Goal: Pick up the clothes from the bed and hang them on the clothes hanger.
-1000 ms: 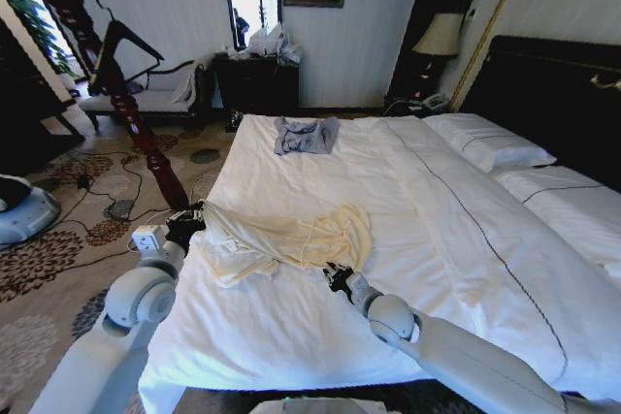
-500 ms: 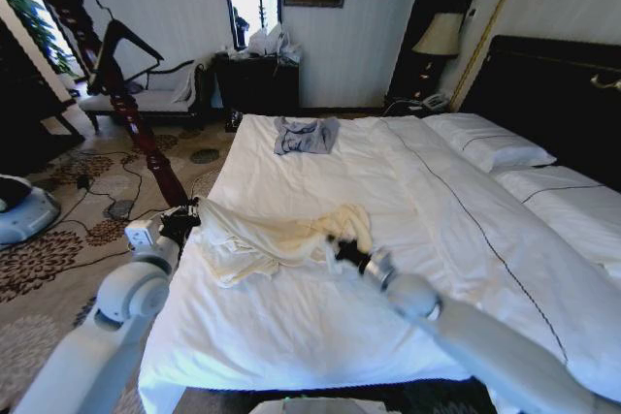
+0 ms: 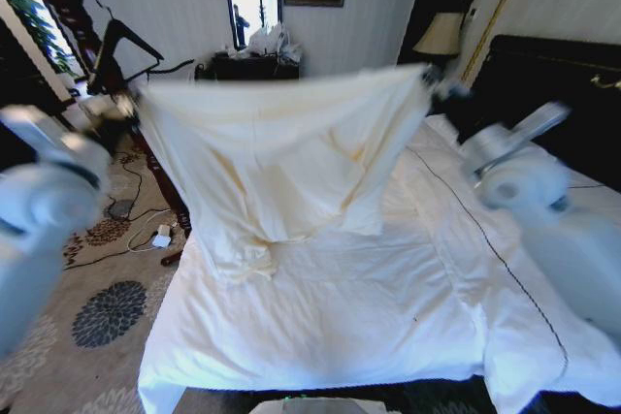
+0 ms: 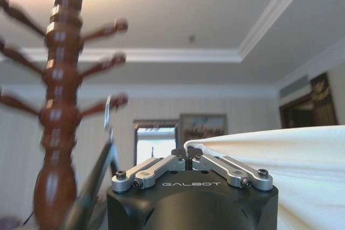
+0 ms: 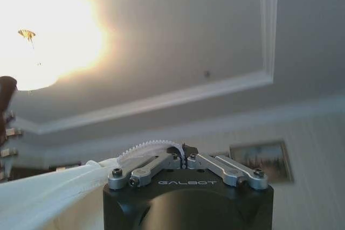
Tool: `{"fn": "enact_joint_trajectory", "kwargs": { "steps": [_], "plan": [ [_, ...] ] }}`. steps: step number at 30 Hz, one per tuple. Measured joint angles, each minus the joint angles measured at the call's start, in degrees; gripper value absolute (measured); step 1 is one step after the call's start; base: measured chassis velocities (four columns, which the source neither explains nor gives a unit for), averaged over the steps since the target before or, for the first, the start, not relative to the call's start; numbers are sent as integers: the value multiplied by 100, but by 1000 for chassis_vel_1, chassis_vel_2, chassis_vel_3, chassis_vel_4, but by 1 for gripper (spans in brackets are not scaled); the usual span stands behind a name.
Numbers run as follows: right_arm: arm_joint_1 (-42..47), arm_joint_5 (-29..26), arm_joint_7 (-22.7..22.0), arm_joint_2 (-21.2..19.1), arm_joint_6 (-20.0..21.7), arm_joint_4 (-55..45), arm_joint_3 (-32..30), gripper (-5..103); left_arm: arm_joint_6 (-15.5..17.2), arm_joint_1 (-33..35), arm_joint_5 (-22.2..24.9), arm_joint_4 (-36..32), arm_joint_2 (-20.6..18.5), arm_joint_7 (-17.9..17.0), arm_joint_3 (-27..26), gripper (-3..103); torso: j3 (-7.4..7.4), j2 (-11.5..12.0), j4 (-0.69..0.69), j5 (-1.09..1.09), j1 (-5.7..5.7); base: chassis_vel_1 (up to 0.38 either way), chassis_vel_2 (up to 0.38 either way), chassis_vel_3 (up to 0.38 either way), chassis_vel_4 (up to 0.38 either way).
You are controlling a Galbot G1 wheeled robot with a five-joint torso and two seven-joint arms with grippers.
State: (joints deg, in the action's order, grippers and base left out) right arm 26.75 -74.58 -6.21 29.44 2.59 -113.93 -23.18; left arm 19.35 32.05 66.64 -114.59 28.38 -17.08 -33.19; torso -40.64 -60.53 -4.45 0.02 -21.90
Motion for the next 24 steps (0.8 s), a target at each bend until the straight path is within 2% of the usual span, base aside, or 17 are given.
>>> {"fn": "enact_joint_trajectory", "kwargs": {
  "steps": [4, 8, 9, 10, 12, 13, 14, 15, 17, 18, 19, 22, 23, 24],
  "plan": [
    [78, -241, -34, -314, -29, -300, -343, 1, -26, -72, 202, -157, -302, 120, -101, 0, 0, -1, -2, -2, 1, 0, 0, 0, 0],
    [295, -751, -73, -785, -66, -1104, -854, 1, -47, 511, 406, -1000, -744, 376, -765, 0, 1, -1, 1, -6, 2, 0, 0, 0, 0],
    [295, -751, -73, -785, -66, -1104, -854, 1, -47, 511, 406, -1000, -744, 376, -765, 0, 1, -1, 1, -6, 2, 0, 0, 0, 0],
    [188, -973, -75, -853, -62, -1249, -894, 1, -50, 554, 651, -1211, -830, 396, -944, 0, 2, -1, 0, -3, 4, 0, 0, 0, 0],
    [-171, -1246, -155, -850, 29, -1223, -744, 1, 21, 412, 1107, -1235, -872, 260, -929, 0, 4, -3, 0, 0, 7, 0, 0, 0, 0],
    [-723, -1326, -318, -700, 263, -938, -297, 1, 174, 60, 1386, -910, -825, 87, -679, 0, 5, -5, -3, -1, 8, 0, 0, 0, 0],
    [-1248, -1303, -514, -468, 464, -562, 272, 1, 356, -287, 1430, -508, -743, 11, -378, 0, 5, -5, -8, -1, 8, 0, 0, 0, 0],
    [-1248, -1303, -514, -468, 464, -562, 272, 1, 356, -287, 1430, -508, -743, 11, -378, 0, 5, -5, -8, -1, 8, 0, 0, 0, 0],
    [-2171, -1187, -903, 269, 773, 301, 1742, 1, 635, -659, 1157, 356, -593, 16, 201, 0, -1, -2, -7, -8, 5, 0, 0, 0, 0],
    [-2337, -1142, -963, 493, 842, 480, 2111, 1, 677, -687, 1061, 502, -583, 46, 263, 0, -4, 0, -3, -9, -1, 0, 0, 0, 0],
    [-2602, -999, -1037, 897, 941, 742, 2767, 1, 744, -640, 867, 676, -539, 99, 383, 0, -8, 5, 16, 6, -9, 6, -11, 60, -5],
    [-2709, -816, -1049, 1109, 1023, 764, 3081, 1, 815, -398, 762, 645, -438, 146, 478, 0, -7, 4, 16, 2, -9, 16, 45, 60, 5],
    [-2657, -593, -1045, 1167, 1066, 684, 3228, 1, 856, -91, 721, 470, -322, 177, 493, 0, -6, 3, 14, -28, -8, 12, 19, 59, 26],
    [-2466, -470, -1035, 1155, 1099, 560, 3261, 1, 884, 135, 739, 256, -247, 193, 446, 0, -4, 3, 6, -20, -6, 0, 0, 0, 0]
  ]
}}
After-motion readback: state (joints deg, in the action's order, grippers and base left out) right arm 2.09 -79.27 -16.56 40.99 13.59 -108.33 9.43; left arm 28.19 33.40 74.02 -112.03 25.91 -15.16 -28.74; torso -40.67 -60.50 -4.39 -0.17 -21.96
